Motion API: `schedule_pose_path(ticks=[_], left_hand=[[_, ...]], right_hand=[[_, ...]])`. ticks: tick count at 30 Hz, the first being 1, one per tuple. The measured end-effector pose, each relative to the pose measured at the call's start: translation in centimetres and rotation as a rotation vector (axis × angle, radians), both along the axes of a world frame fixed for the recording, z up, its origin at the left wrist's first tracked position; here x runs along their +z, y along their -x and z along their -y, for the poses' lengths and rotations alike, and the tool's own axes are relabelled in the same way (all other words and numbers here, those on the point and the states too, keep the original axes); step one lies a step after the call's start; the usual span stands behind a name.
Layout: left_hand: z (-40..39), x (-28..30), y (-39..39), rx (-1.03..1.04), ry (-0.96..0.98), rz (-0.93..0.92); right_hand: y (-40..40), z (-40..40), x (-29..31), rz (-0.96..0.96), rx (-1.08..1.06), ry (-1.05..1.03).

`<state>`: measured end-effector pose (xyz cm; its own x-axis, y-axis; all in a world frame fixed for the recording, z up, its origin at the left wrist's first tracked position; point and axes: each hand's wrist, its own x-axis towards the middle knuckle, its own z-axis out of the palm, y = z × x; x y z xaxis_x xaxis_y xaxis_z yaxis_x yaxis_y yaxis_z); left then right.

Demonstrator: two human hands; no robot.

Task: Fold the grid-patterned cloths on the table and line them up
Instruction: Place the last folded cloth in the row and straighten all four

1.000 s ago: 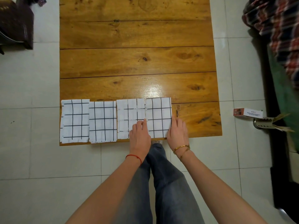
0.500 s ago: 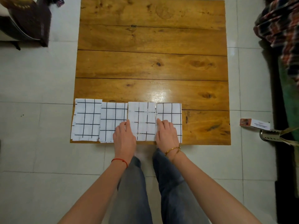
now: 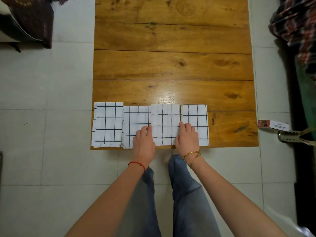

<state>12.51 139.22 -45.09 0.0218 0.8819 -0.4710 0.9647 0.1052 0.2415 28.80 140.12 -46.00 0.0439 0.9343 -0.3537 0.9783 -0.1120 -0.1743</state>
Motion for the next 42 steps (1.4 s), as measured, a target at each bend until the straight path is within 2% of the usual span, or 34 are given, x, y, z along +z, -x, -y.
schedule_pose_path(ticks=[4,8,15,27,35,42], left_hand=[[-0.1,0.7,2.8,0.018,-0.045,-0.013],[-0.2,0.7,6.9,0.08,-0.059,-0.062],[0.0,0.1,11.0,0.025,-0.005,-0.076],[0.4,0.0,12.9,-0.01,0.001,0.007],[0.7,0.1,18.1,0.166,-0.013,-0.094],[0.8,-0.8,19.3,0.112,0.018,-0.116]], right_hand=[[2.6,0.0,0.7,-0.056,-0.008,-0.08],[6.8,0.1,1.0,-0.139,0.098,-0.022],[10.6,0.5,-0.2,-0.068,0.041,0.073],[12.2,0.7,0.4,-0.082,-0.005,-0.03],[17.7,0.5,1.6,-0.289,0.194,0.041],[19.4,-0.3,0.3,-0.222,0.2,0.121]])
